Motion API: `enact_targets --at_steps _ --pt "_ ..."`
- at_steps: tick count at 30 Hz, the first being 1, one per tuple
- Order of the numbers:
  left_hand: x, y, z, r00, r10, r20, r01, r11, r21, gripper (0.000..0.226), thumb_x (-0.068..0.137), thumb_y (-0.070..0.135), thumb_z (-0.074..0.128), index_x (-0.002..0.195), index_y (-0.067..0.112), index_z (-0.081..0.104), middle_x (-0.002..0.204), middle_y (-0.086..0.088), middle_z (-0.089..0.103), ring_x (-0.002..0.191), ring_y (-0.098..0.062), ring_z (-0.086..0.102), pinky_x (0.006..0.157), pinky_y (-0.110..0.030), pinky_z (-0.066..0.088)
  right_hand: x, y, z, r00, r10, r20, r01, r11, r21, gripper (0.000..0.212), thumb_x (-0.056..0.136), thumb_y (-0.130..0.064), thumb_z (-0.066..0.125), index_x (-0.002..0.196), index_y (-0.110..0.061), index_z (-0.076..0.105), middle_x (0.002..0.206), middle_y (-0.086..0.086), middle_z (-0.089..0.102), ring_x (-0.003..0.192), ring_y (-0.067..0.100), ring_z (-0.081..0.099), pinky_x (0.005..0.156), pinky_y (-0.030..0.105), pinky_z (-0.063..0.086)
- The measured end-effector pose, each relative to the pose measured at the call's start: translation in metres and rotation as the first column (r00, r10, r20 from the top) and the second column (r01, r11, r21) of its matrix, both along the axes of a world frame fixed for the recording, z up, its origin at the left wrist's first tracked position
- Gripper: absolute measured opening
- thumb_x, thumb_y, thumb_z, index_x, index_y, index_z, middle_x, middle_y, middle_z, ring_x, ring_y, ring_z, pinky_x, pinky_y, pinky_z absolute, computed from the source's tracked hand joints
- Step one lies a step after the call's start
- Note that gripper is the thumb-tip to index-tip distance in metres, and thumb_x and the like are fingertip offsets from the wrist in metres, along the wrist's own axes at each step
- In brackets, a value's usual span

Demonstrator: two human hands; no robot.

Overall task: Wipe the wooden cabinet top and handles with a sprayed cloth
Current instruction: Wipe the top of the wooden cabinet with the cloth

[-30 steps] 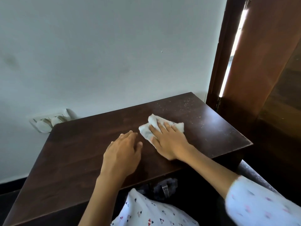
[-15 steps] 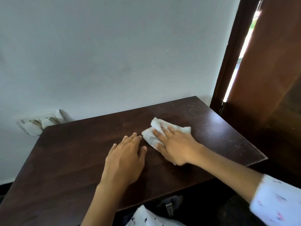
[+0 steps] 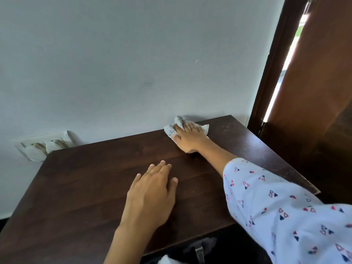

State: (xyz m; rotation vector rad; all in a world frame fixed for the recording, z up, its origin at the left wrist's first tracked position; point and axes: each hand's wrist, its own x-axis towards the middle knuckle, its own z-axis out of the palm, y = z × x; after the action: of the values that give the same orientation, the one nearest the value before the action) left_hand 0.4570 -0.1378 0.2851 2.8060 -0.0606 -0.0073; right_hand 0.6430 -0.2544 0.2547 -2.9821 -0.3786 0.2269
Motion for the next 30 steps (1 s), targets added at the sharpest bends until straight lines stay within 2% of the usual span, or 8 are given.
enact_targets --at_steps 4,9,15,19,21,24,27,30 --pt "-0.001 0.003 0.0 1.0 0.006 -0.006 -0.006 1.0 0.008 0.051 0.099 0.041 0.029 0.148 0.029 0.024 0.158 0.013 0.018 0.147 -0.008 0.013 0.119 -0.034 0.014 0.006 0.007 0.005 0.999 -0.032 -0.015 0.032 0.999 -0.009 0.054 0.1 -0.04 0.015 0.151 -0.027 0.002 0.159 0.005 -0.005 0.146 0.028 -0.002 0.116 0.047 -0.001" --pt "-0.001 0.008 0.001 0.999 0.034 -0.033 -0.033 0.999 0.029 0.052 0.099 0.041 0.029 0.148 0.028 0.022 0.158 0.012 0.016 0.147 -0.009 0.012 0.119 -0.034 0.014 -0.025 -0.008 0.003 0.96 0.271 -0.066 -0.273 0.962 -0.02 0.053 0.102 -0.039 0.012 0.151 -0.026 -0.006 0.158 0.006 -0.014 0.146 0.025 -0.008 0.117 0.044 -0.003" --pt "0.0 0.013 0.002 0.987 0.132 -0.093 -0.12 0.984 0.129 0.056 0.098 0.042 0.031 0.149 0.021 0.02 0.159 0.005 0.016 0.148 -0.018 0.013 0.118 -0.039 0.015 0.01 -0.013 0.008 0.995 -0.059 -0.078 0.054 0.997 -0.06 0.055 0.099 -0.042 0.011 0.151 -0.028 -0.004 0.158 0.007 -0.013 0.146 0.031 -0.004 0.116 0.048 -0.003" --pt "0.0 0.024 -0.005 0.935 0.266 -0.235 -0.214 0.951 0.223 0.065 0.097 0.046 0.028 0.15 0.012 0.013 0.161 -0.005 0.009 0.147 -0.028 0.011 0.119 -0.041 0.016 -0.024 0.015 0.01 0.969 0.242 -0.043 -0.244 0.969 -0.049 0.052 0.102 -0.035 0.015 0.151 -0.028 0.0 0.159 0.006 -0.012 0.146 0.029 -0.003 0.115 0.046 -0.002" --pt "0.0 0.026 -0.007 0.925 0.269 -0.269 -0.209 0.95 0.234 0.068 0.097 0.049 0.027 0.151 0.012 0.009 0.161 -0.007 0.005 0.148 -0.029 0.008 0.119 -0.041 0.016 -0.052 0.01 0.009 0.903 0.42 -0.09 -0.425 0.904 -0.046 0.051 0.103 -0.032 0.017 0.15 -0.03 -0.004 0.158 0.004 -0.014 0.146 0.025 -0.009 0.115 0.042 -0.006" --pt "0.001 0.023 -0.008 0.933 0.232 -0.275 -0.169 0.957 0.234 0.071 0.096 0.051 0.026 0.151 0.013 0.002 0.161 -0.008 -0.001 0.148 -0.027 0.004 0.119 -0.041 0.013 -0.085 -0.015 0.002 0.832 0.527 -0.176 -0.529 0.848 0.041 0.048 0.103 -0.039 0.013 0.147 -0.042 -0.007 0.157 -0.005 -0.017 0.143 0.014 -0.019 0.113 0.033 -0.016" --pt "0.003 0.019 -0.01 0.947 0.183 -0.264 -0.12 0.964 0.239 0.071 0.096 0.051 0.025 0.152 0.014 0.0 0.161 -0.007 -0.001 0.149 -0.025 0.003 0.119 -0.041 0.01 -0.073 -0.035 0.004 0.884 0.418 -0.212 -0.431 0.902 -0.019 0.049 0.102 -0.043 0.012 0.145 -0.044 -0.01 0.156 -0.006 -0.021 0.142 0.016 -0.021 0.113 0.035 -0.015" --pt "0.004 0.013 -0.01 0.962 0.145 -0.232 -0.094 0.971 0.218 0.07 0.097 0.05 0.025 0.152 0.016 0.001 0.161 -0.006 0.001 0.149 -0.024 0.004 0.119 -0.041 0.01 -0.033 -0.026 0.004 0.978 0.177 -0.109 -0.185 0.981 -0.065 0.051 0.101 -0.04 0.01 0.148 -0.038 -0.009 0.157 0.001 -0.019 0.145 0.026 -0.012 0.116 0.045 -0.008"
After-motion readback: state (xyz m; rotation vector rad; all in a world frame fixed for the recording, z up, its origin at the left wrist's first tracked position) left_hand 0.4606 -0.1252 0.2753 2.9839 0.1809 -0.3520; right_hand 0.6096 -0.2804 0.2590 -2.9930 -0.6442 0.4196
